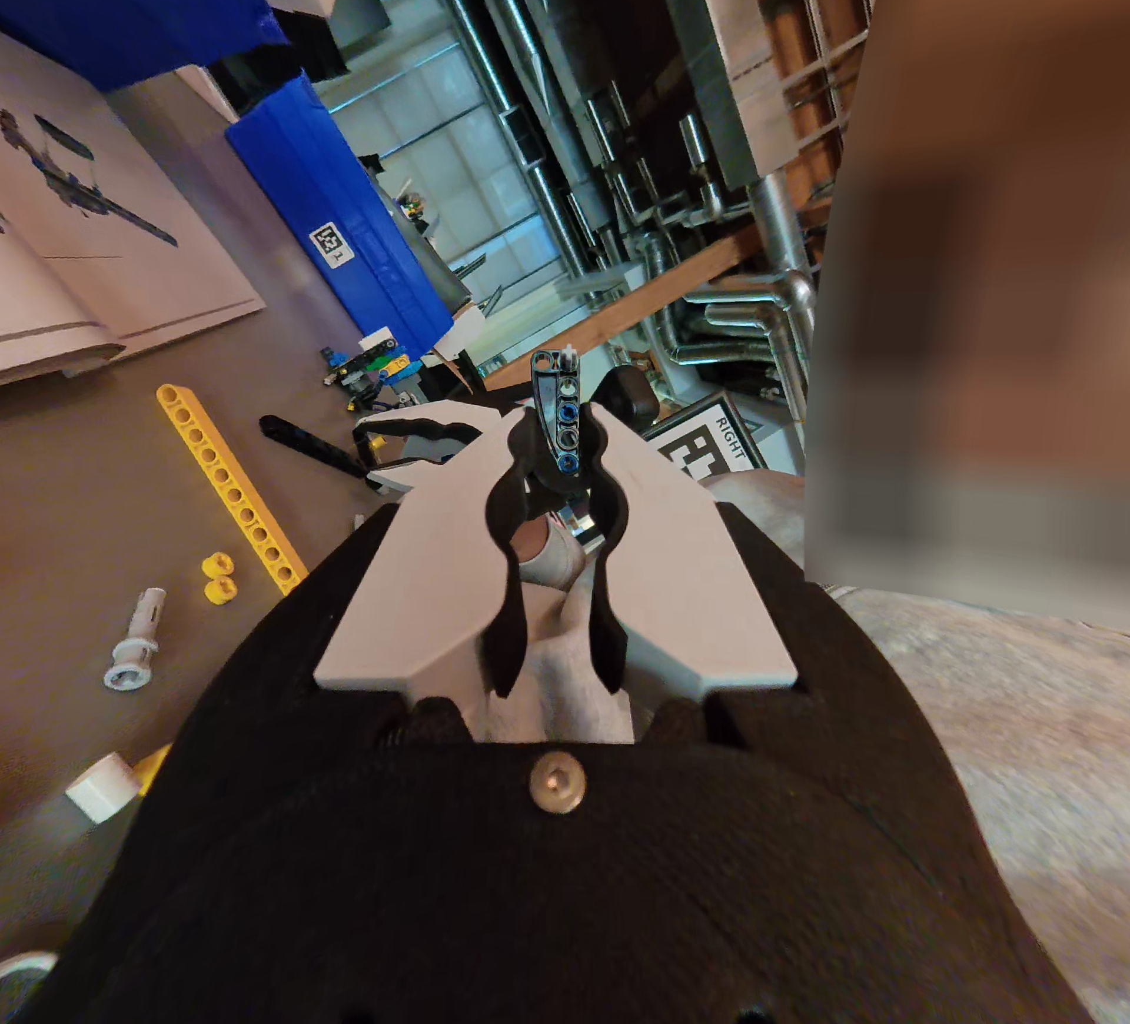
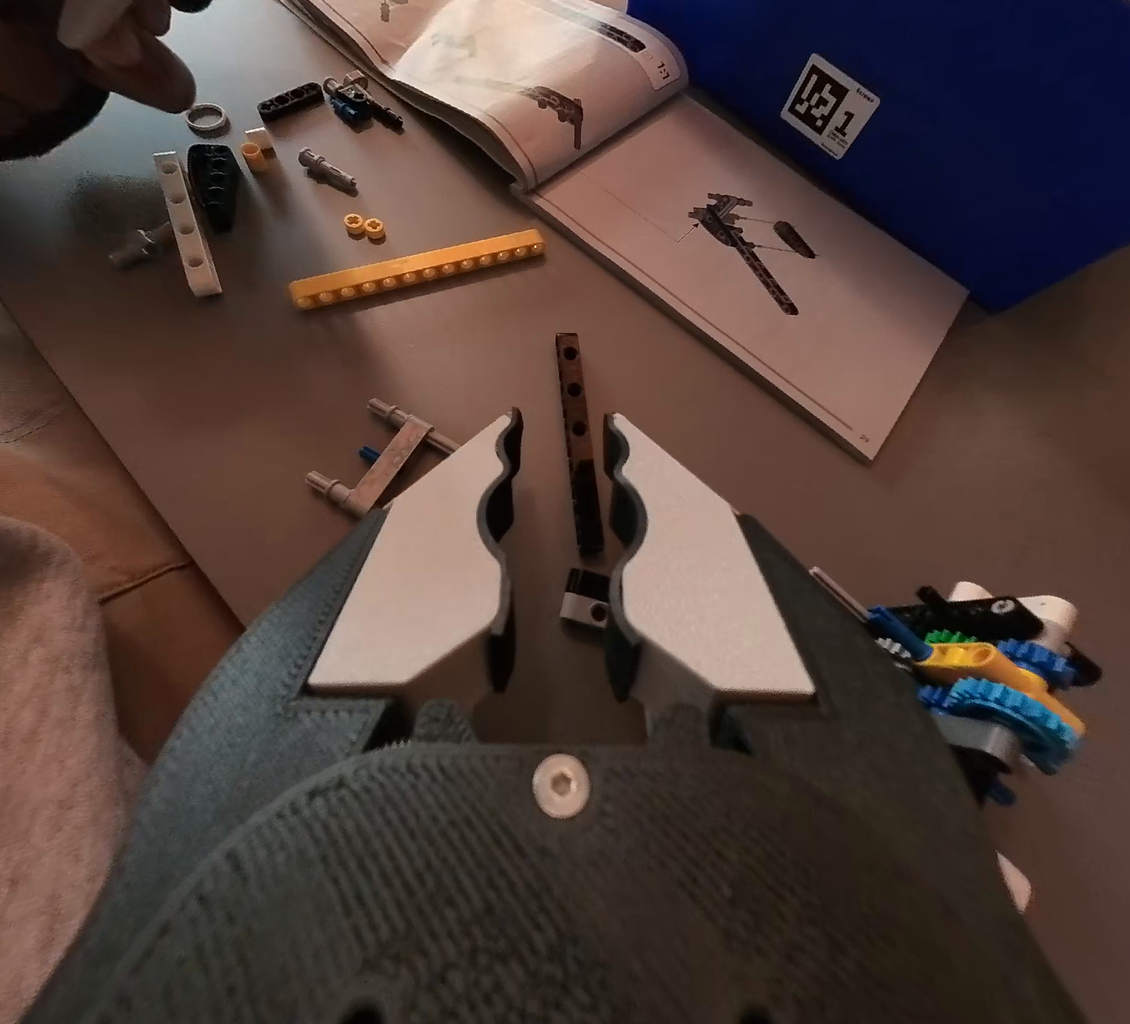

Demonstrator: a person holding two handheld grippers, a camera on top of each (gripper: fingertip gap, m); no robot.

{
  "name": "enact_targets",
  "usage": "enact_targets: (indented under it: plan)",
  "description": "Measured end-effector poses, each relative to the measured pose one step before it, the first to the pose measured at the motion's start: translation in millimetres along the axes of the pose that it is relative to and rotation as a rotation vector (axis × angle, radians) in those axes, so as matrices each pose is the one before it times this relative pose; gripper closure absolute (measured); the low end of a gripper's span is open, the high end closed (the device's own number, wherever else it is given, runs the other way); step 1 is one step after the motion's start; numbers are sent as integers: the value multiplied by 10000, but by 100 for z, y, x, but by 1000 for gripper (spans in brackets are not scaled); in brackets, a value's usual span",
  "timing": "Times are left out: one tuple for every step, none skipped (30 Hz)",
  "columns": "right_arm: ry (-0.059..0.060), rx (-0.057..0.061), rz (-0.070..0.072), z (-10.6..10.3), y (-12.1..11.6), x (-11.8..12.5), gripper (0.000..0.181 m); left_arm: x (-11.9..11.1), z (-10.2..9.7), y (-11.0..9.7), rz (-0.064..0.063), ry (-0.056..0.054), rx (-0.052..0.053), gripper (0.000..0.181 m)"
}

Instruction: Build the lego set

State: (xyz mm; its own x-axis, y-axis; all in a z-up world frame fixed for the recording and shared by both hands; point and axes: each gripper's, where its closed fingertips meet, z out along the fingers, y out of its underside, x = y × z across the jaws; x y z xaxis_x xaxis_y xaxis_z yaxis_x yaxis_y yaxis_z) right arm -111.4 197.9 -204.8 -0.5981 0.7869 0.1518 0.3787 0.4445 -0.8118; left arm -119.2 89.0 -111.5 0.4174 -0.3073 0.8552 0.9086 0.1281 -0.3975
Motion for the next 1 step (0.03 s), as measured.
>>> enact_targets:
  plan:
    - [-4,-19,10,19,31,3,155,92,-27,14,25,52,-30,170]
